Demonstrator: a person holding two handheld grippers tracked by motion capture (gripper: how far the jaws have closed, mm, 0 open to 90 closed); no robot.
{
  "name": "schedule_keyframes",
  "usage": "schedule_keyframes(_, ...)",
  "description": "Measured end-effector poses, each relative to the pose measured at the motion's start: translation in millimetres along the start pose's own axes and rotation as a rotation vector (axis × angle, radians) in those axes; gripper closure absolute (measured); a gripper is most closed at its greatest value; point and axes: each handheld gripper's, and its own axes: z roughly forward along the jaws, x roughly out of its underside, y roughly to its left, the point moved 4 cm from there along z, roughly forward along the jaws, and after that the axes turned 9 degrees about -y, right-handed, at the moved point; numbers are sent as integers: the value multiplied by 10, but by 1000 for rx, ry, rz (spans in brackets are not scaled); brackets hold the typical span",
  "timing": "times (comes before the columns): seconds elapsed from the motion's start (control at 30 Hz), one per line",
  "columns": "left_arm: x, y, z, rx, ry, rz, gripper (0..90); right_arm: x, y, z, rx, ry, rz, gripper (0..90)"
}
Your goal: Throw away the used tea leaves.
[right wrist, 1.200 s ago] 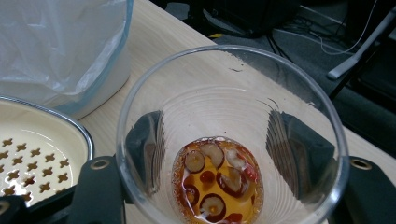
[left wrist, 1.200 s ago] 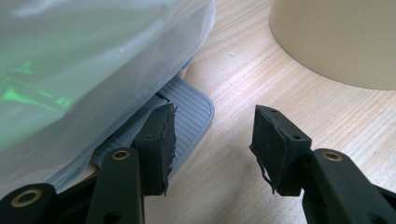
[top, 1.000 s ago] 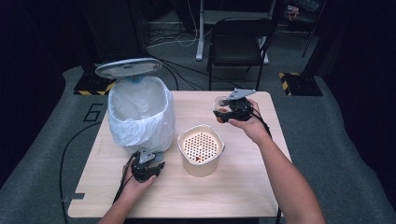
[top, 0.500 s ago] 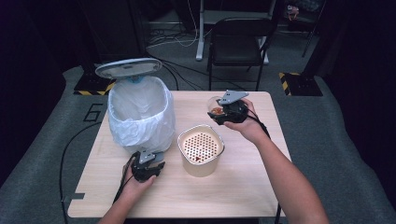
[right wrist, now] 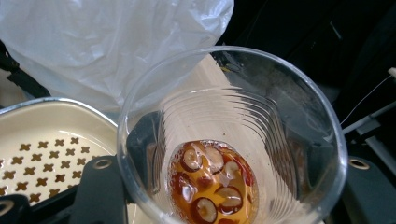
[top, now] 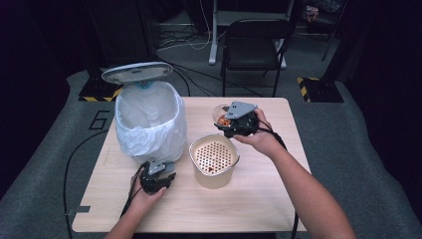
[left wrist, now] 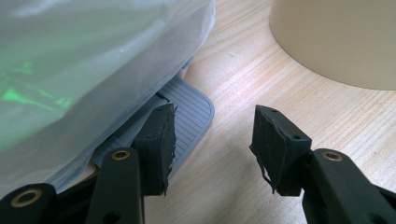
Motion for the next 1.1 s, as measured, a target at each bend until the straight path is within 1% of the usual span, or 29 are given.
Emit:
schedule_keyframes(0.2, 0, -1, 0, -1, 0, 2, 493, 9, 62, 32, -7, 4, -86, 377)
schedule_keyframes(0.3, 0, 0, -2, -2, 4, 2, 493, 28, 87, 50, -17, 11, -106, 377)
schedule_keyframes(0.4, 0, 1, -1, 0, 2, 2, 493, 38, 116, 55, -24, 11, -144, 377)
schedule_keyframes(0.5, 0, 2, -5, -2, 7, 5, 493, 43, 138, 55, -34, 14, -167, 377)
schedule_keyframes(0.57, 0, 2, -6, -2, 8, 6, 493, 46, 148, 50, -31, 18, -183, 377)
schedule_keyframes(0.6, -2, 11, -6, -1, 8, 19, 493, 47, 150, 46, -30, 18, -191, 377)
schedule_keyframes(0.63, 0, 3, -6, -2, 8, 8, 493, 46, 153, 39, -29, 19, -205, 377)
schedule_keyframes(0.7, 0, 3, -6, -1, 8, 5, 493, 46, 160, 30, -28, 17, -223, 377)
schedule_keyframes(0.83, 0, 4, -5, 0, 6, 8, 493, 45, 190, 7, -6, 19, -274, 377)
schedule_keyframes(0.9, 1, 0, -5, -1, 5, 3, 493, 47, 217, 3, 11, 14, -315, 377)
schedule_keyframes(0.93, -3, 14, -7, 1, 8, 24, 493, 50, 235, -3, 13, 18, -322, 377)
schedule_keyframes(0.97, -2, 14, -7, 1, 9, 23, 493, 51, 250, 0, 24, 15, -346, 377)
schedule_keyframes(1.0, 0, 3, -6, 3, 7, 5, 493, 55, 273, -5, 33, 19, -361, 377)
schedule_keyframes(1.03, -3, 15, -10, 5, 13, 25, 493, 56, 294, -6, 38, 18, -373, 377)
schedule_keyframes(1.07, -2, 13, -11, 5, 15, 23, 493, 58, 318, -4, 48, 20, -390, 377)
schedule_keyframes(1.1, 0, 4, -10, 3, 13, 10, 493, 62, 336, 0, 57, 21, -410, 377)
